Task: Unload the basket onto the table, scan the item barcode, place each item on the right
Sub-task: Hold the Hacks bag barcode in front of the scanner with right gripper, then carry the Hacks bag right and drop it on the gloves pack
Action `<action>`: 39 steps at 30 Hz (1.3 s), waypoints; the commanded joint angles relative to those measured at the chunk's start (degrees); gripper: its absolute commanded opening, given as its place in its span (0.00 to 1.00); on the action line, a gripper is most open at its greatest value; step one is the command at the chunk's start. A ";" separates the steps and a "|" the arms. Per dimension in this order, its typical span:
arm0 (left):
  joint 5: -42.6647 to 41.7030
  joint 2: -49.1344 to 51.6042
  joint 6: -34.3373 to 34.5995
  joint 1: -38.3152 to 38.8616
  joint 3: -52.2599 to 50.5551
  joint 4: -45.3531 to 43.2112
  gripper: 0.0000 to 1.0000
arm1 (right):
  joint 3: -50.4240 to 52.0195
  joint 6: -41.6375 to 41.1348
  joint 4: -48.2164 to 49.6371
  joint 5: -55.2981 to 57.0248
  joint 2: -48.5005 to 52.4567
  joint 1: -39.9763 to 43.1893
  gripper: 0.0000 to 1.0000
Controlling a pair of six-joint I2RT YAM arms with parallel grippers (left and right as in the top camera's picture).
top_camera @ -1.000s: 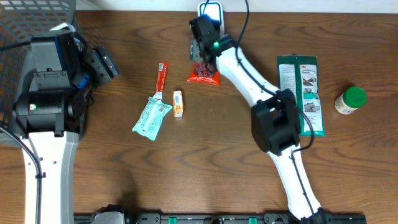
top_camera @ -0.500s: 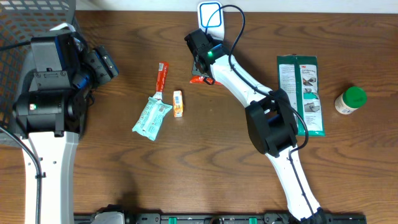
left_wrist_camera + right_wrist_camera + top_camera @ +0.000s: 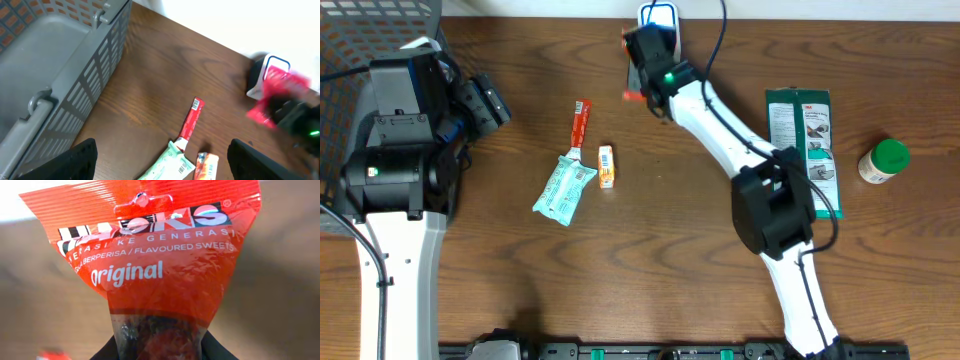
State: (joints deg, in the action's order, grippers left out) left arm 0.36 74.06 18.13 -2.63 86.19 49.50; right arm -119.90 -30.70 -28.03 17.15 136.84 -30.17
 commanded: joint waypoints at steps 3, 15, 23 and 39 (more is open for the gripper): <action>0.33 0.04 -0.28 -0.24 0.61 -0.02 0.84 | -0.39 1.84 8.28 10.32 -1.88 0.79 0.26; 0.33 0.04 -0.28 -0.24 0.61 -0.02 0.84 | -0.37 2.69 24.72 20.52 7.30 2.21 0.25; 0.33 0.04 -0.28 -0.24 0.61 -0.02 0.84 | -1.01 13.86 25.49 20.48 2.36 3.85 0.24; 0.33 0.04 -0.28 -0.24 0.61 -0.02 0.84 | 0.15 8.41 -44.76 12.63 -22.60 11.02 0.07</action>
State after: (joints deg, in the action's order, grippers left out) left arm 0.38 74.11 18.13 -2.63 86.17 49.43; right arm -121.91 -19.09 -65.73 32.58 111.77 -23.73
